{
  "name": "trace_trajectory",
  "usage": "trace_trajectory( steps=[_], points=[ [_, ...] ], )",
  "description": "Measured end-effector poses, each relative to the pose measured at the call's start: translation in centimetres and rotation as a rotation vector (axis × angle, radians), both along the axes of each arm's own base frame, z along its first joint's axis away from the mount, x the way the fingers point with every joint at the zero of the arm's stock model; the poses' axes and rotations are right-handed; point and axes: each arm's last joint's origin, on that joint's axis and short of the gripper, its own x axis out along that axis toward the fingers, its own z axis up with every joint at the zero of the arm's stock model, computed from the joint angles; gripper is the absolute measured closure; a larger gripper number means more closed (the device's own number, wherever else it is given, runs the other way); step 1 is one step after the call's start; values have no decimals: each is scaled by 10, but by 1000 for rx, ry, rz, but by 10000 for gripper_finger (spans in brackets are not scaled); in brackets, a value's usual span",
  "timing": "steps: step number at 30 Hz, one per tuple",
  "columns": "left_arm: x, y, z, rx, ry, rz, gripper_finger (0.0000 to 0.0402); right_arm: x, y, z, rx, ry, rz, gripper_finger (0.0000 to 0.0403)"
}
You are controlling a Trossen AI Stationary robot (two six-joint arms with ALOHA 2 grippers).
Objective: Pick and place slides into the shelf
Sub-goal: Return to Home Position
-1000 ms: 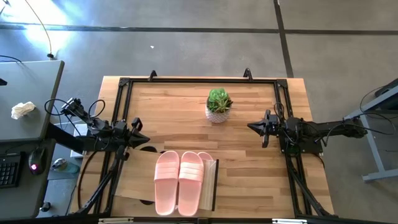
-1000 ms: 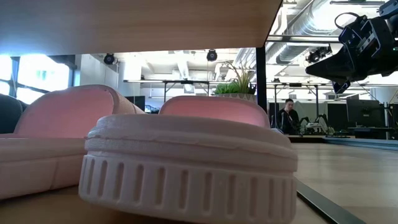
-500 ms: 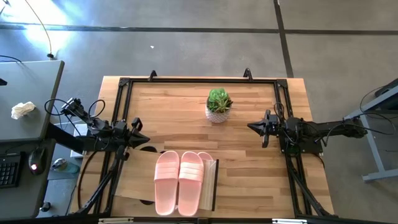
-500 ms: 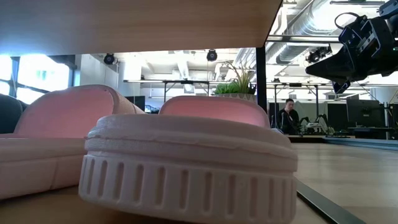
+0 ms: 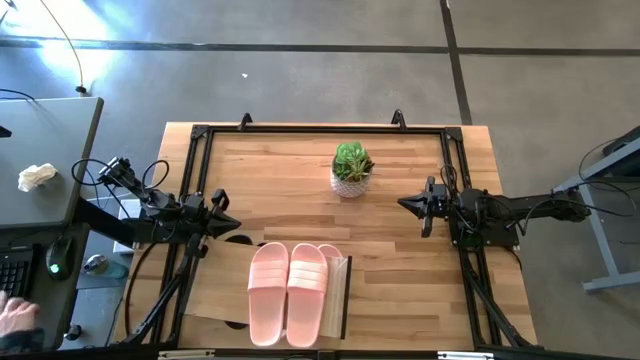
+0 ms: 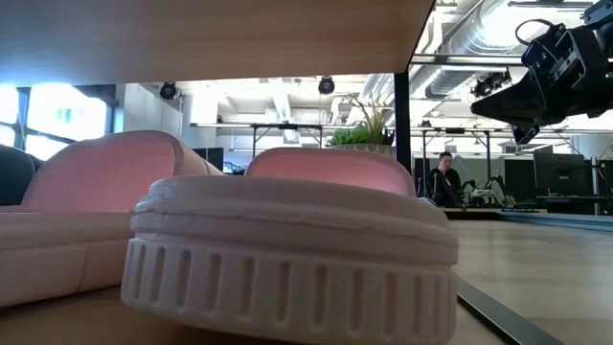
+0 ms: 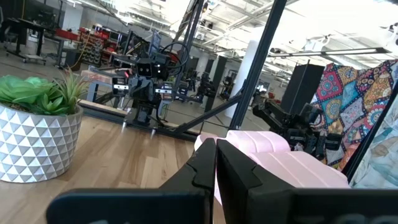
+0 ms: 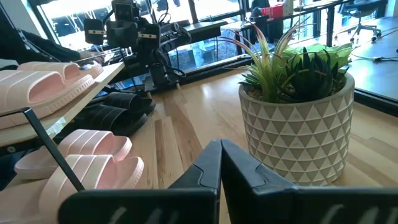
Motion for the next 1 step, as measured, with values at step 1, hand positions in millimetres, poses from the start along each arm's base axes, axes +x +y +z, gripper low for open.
trace_trajectory(
  steps=[1],
  points=[
    [0, 0, 0, 0, 0, 0, 399, 0, 0, 0, 0, 0, 0, 403]
  ],
)
